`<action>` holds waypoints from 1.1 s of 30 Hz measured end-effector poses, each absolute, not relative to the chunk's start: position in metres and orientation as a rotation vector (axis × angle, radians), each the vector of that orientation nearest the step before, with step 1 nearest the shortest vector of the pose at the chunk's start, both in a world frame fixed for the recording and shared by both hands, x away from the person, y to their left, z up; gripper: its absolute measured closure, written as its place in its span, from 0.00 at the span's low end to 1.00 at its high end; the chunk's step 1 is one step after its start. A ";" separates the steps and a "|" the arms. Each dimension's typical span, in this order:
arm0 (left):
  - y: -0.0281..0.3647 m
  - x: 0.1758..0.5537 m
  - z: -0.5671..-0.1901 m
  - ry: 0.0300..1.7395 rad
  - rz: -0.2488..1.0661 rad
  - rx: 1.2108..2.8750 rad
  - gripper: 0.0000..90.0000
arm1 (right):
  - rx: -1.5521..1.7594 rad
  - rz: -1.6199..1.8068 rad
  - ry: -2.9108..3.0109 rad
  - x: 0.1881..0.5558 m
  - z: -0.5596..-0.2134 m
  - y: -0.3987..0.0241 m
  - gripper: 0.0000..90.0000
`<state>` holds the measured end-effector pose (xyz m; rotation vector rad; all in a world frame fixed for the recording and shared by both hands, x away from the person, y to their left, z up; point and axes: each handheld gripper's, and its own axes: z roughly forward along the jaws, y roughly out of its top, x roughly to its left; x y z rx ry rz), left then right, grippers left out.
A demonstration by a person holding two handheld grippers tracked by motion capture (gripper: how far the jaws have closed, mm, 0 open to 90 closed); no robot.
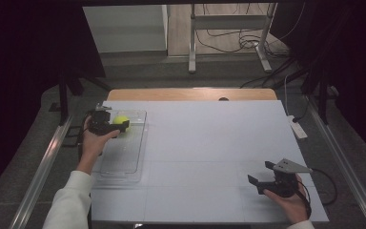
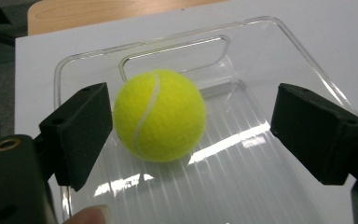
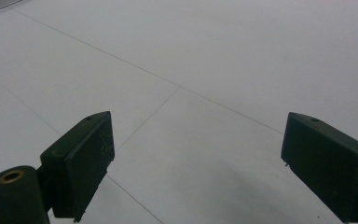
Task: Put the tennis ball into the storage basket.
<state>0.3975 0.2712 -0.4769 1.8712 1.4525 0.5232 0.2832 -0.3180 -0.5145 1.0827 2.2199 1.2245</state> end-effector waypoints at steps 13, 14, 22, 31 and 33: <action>0.267 0.373 -0.463 1.327 0.466 1.814 0.13 | 1.094 1.228 2.216 0.286 -0.515 -0.319 0.11; 0.267 0.373 -0.463 1.327 0.466 1.814 0.13 | 1.094 1.228 2.216 0.286 -0.515 -0.319 0.11; 0.259 0.360 -0.461 1.264 0.420 1.807 0.11 | 1.090 1.227 2.218 0.286 -0.514 -0.319 0.11; 0.247 0.336 -0.458 1.199 0.404 1.799 0.11 | 1.091 1.238 2.215 0.286 -0.514 -0.319 0.11; 0.244 0.327 -0.459 1.187 0.397 1.801 0.10 | 1.089 1.242 2.209 0.286 -0.513 -0.319 0.11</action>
